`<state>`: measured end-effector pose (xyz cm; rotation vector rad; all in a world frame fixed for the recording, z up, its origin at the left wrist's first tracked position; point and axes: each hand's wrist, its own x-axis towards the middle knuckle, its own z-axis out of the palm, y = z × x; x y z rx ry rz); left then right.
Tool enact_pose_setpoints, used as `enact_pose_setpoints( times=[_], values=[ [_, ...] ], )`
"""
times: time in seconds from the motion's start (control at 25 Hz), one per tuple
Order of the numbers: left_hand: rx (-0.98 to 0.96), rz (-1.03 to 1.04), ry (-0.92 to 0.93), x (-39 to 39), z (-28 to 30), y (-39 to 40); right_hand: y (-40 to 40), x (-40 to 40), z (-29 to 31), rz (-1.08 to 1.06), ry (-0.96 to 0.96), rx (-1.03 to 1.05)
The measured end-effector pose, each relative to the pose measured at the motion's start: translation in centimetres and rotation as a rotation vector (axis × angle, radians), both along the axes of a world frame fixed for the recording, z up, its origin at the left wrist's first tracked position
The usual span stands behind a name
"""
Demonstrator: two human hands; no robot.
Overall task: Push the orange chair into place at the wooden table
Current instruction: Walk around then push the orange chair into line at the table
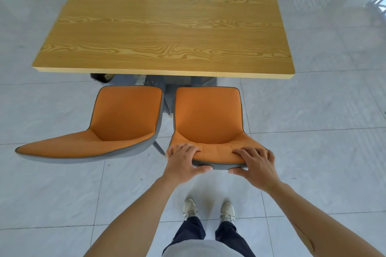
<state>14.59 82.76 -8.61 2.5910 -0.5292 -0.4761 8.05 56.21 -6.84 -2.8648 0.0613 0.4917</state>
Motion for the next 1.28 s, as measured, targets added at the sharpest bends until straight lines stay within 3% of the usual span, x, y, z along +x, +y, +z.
enact_pose_setpoints(
  times=[0.16,0.28,0.44,0.72,1.0,1.28],
  values=[
    [0.084,-0.059,0.123,0.5,0.6,0.2,1.0,-0.2,1.1,-0.021,0.07,-0.033],
    [0.104,-0.037,0.135,0.0,1.0,0.3,2.0,-1.2,2.0,-0.038,0.016,-0.017],
    [0.046,0.029,0.06,-1.3,2.0,1.0,2.0,-2.5,3.2,-0.037,-0.076,0.077],
    [-0.01,0.157,0.169,-3.3,5.7,4.5,4.3,-3.1,4.6,-0.014,-0.122,0.22],
    [-0.019,0.32,0.134,-5.8,9.2,13.4,11.7,-1.1,5.4,0.148,-0.139,0.345],
    [0.005,0.477,0.083,-4.8,9.3,27.0,22.6,4.6,5.5,0.247,-0.077,0.364]
  ],
)
